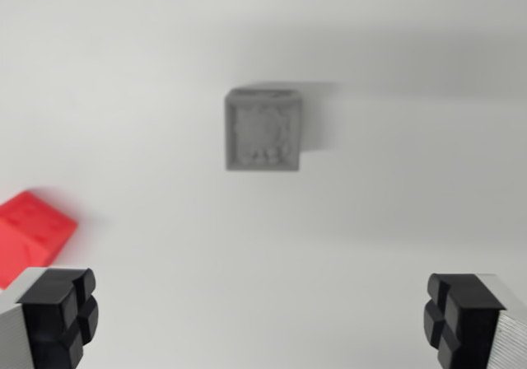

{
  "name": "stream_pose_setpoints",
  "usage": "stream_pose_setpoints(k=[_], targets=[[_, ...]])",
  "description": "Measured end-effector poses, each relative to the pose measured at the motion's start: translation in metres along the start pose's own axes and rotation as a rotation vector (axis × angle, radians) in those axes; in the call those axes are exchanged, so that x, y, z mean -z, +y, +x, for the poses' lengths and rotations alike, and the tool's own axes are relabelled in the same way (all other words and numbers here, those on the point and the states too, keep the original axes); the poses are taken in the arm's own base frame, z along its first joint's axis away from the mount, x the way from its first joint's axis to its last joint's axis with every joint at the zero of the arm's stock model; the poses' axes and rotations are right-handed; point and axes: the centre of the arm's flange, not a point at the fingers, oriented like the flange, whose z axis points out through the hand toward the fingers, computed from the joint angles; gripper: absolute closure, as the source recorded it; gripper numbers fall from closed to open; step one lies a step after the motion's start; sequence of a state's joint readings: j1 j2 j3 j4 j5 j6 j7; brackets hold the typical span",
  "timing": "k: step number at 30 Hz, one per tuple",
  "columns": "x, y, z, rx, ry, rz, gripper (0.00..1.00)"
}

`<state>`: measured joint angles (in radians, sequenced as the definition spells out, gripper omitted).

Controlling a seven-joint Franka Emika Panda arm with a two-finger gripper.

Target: Destack cube

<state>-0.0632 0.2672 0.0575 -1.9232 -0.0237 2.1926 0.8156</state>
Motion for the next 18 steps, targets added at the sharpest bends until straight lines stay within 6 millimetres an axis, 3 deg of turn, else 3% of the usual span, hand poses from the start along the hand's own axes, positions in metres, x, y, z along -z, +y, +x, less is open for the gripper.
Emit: stream_pose_setpoints(k=[18], targets=[[0.047, 0.000, 0.001, 0.001, 0.001, 0.000, 0.00]])
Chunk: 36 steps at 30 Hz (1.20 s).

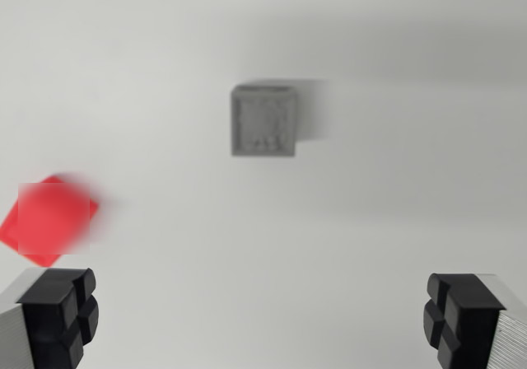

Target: Destack cube

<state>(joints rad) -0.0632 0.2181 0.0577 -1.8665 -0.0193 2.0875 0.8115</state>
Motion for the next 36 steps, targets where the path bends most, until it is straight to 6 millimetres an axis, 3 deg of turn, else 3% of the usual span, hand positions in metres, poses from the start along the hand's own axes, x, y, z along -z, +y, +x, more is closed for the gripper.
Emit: stream_pose_setpoints(k=[13, 36], targets=[[0.012, 0.000, 0.000, 0.000, 0.000, -0.001, 0.00], [0.012, 0.000, 0.000, 0.000, -0.001, -0.001, 0.00]])
